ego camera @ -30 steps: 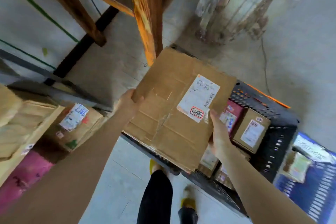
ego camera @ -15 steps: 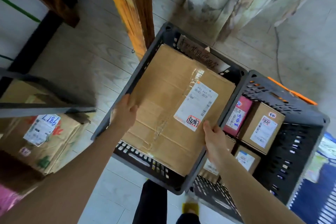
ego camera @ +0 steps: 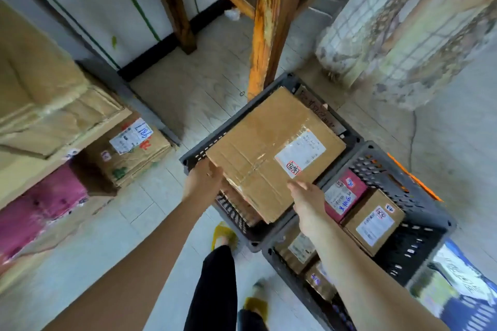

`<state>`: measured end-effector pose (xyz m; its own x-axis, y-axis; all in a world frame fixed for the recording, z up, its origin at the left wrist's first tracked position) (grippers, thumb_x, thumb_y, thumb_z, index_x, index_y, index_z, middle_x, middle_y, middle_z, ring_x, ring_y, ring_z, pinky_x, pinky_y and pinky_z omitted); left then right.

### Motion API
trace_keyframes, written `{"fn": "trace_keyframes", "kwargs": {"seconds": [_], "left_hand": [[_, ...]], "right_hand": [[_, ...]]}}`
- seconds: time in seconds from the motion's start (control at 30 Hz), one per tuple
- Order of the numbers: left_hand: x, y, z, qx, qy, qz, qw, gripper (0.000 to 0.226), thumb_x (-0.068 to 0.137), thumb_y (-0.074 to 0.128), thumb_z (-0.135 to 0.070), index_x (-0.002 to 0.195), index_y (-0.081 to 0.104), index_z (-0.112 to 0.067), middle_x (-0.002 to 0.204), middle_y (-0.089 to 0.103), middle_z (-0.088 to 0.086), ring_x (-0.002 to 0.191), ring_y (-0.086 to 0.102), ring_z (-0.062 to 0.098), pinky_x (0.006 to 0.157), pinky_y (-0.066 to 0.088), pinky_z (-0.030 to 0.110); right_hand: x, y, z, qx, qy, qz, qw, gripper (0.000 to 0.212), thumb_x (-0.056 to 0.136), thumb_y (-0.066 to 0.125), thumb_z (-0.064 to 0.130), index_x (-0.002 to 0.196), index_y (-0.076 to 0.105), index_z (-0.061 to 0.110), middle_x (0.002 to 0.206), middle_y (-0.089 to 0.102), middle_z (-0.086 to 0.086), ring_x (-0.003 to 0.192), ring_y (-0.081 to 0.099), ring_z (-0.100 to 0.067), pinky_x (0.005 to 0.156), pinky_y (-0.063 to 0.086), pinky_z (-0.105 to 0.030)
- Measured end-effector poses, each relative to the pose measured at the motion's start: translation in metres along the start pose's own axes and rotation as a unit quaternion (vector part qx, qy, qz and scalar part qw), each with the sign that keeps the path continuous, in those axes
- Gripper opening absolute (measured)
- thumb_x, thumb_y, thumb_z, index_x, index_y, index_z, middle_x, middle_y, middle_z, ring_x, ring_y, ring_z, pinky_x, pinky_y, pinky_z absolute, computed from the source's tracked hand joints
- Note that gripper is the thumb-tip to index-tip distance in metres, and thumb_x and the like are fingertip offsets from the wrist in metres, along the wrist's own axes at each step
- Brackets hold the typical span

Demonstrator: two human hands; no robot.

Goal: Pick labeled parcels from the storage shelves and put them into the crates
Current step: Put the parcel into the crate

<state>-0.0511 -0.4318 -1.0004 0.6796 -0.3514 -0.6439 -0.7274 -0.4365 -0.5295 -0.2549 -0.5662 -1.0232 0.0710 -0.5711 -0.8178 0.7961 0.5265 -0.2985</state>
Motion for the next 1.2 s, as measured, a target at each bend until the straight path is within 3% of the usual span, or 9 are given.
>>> {"fn": "trace_keyframes", "kwargs": {"seconds": [0.07,0.17,0.3,0.5,0.63,0.8,0.97,1.1,1.2], "left_hand": [[-0.040,-0.022,0.008,-0.072,-0.013,-0.020,0.997,0.021,0.094,0.044,-0.021,0.077,0.043,-0.009,0.061,0.041,0.002,0.050,0.034,0.013,0.048,0.024,0.024],[-0.100,-0.058,0.013,-0.153,-0.018,-0.051,0.987,0.027,0.093,0.047,-0.021,0.067,0.042,-0.025,0.066,0.041,-0.005,0.059,0.038,0.013,0.056,0.030,0.025],[-0.173,-0.112,0.025,-0.216,-0.024,-0.090,0.972,0.023,0.094,0.048,-0.021,0.071,0.048,-0.018,0.072,0.043,-0.006,0.075,0.045,0.017,0.074,0.035,0.027],[-0.268,-0.217,0.070,-0.176,-0.024,-0.188,0.966,0.018,0.091,0.043,-0.017,0.074,0.045,-0.010,0.066,0.041,0.000,0.063,0.038,0.018,0.056,0.027,0.026],[-0.319,-0.272,0.118,-0.217,0.002,-0.235,0.947,0.020,0.091,0.046,-0.018,0.072,0.045,-0.012,0.070,0.040,0.005,0.061,0.033,0.015,0.054,0.020,0.027],[-0.362,-0.309,0.178,-0.230,0.009,-0.257,0.939,0.020,0.091,0.044,-0.012,0.072,0.047,-0.013,0.074,0.046,0.006,0.066,0.037,0.017,0.055,0.024,0.026],[-0.359,-0.328,0.219,-0.243,0.002,-0.259,0.935,0.020,0.092,0.046,-0.013,0.101,0.063,-0.010,0.091,0.058,0.006,0.082,0.051,0.021,0.071,0.034,0.024],[-0.310,-0.340,0.237,-0.234,-0.006,-0.246,0.941,0.027,0.089,0.044,-0.009,0.063,0.037,-0.011,0.061,0.034,0.002,0.056,0.027,0.017,0.054,0.018,0.027],[-0.249,-0.357,0.250,-0.211,-0.014,-0.256,0.943,0.027,0.087,0.043,-0.008,0.064,0.031,-0.010,0.060,0.028,0.003,0.056,0.022,0.018,0.053,0.015,0.028]], "right_hand": [[-0.043,0.011,0.011,-0.005,-0.026,0.046,0.999,0.042,0.092,0.056,0.026,0.130,0.050,0.010,0.136,0.051,-0.008,0.126,0.047,-0.021,0.108,0.034,-0.039],[-0.108,0.027,0.033,-0.029,-0.077,0.096,0.992,0.041,0.091,0.057,0.030,0.128,0.052,0.012,0.137,0.052,-0.003,0.126,0.047,-0.019,0.111,0.032,-0.042],[-0.193,0.055,0.058,-0.058,-0.133,0.160,0.976,0.007,0.090,0.057,0.027,0.091,0.060,0.021,0.104,0.062,0.001,0.095,0.057,-0.013,0.092,0.042,-0.029],[-0.299,0.115,0.067,-0.107,-0.209,0.210,0.949,0.023,0.081,0.062,0.043,0.072,0.060,0.022,0.102,0.068,-0.008,0.098,0.063,-0.024,0.080,0.047,-0.039],[-0.363,0.160,0.045,-0.111,-0.221,0.267,0.931,0.012,0.088,0.059,0.036,0.081,0.057,0.027,0.103,0.062,-0.001,0.114,0.056,-0.023,0.099,0.041,-0.040],[-0.416,0.189,0.011,-0.116,-0.237,0.268,0.927,0.014,0.090,0.058,0.030,0.078,0.054,0.026,0.127,0.056,-0.018,0.122,0.050,-0.030,0.104,0.038,-0.045],[-0.415,0.216,-0.008,-0.147,-0.254,0.253,0.922,0.013,0.087,0.060,0.036,0.082,0.054,0.025,0.119,0.060,-0.010,0.108,0.057,-0.024,0.096,0.046,-0.040],[-0.386,0.253,-0.003,-0.186,-0.266,0.255,0.911,0.015,0.089,0.060,0.027,0.086,0.060,0.011,0.110,0.062,-0.016,0.110,0.057,-0.030,0.104,0.040,-0.043],[-0.356,0.310,0.022,-0.231,-0.327,0.256,0.880,0.040,0.091,0.056,0.022,0.115,0.054,-0.010,0.103,0.058,-0.009,0.102,0.055,-0.021,0.093,0.039,-0.029]]}}
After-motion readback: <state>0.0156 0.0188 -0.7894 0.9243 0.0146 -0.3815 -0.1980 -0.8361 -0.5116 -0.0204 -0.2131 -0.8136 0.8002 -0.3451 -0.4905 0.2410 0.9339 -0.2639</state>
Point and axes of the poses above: each hand's wrist, its own x-axis towards the middle knuckle, its own y-axis out of the palm, z = x × y, the point moved 10 cm from there along x, towards the middle knuckle
